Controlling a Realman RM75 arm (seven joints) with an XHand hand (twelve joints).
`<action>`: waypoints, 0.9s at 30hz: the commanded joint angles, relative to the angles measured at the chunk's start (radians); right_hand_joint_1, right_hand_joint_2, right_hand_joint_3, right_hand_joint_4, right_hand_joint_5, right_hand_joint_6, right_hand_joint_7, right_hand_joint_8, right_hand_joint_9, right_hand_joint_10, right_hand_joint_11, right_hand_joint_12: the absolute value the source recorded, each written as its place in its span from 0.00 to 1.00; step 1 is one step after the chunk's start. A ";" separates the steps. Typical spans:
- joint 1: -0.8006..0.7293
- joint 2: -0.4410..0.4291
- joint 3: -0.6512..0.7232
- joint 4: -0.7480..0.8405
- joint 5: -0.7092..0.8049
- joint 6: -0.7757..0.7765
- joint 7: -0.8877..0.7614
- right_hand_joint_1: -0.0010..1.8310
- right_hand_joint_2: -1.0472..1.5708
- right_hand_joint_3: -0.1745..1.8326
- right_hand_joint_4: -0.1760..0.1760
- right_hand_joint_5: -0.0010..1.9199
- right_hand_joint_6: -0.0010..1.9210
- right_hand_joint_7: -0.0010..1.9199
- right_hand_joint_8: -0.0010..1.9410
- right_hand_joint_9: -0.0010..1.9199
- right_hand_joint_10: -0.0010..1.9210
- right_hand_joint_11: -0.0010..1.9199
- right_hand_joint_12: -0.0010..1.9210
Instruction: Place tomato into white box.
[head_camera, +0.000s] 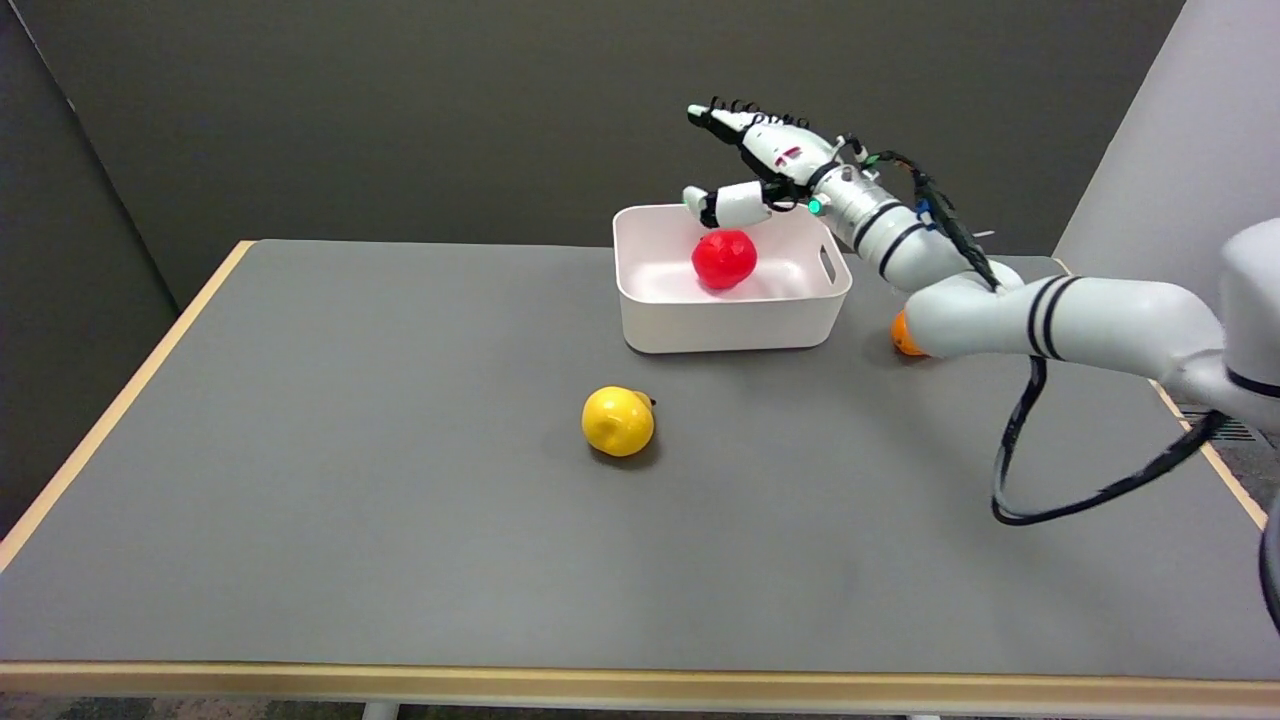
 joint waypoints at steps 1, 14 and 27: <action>-0.023 0.198 0.012 -0.297 0.020 0.247 0.001 0.13 0.63 0.58 0.76 0.04 0.09 0.05 0.11 0.04 0.28 0.04 0.52; -0.041 0.276 0.010 -0.397 -0.042 0.355 0.148 0.13 0.64 0.55 0.77 0.01 0.15 0.05 0.12 0.06 0.26 0.03 0.55; -0.045 0.282 0.013 -0.490 0.000 0.285 0.065 0.14 0.63 0.57 0.76 0.03 0.12 0.05 0.11 0.05 0.27 0.03 0.52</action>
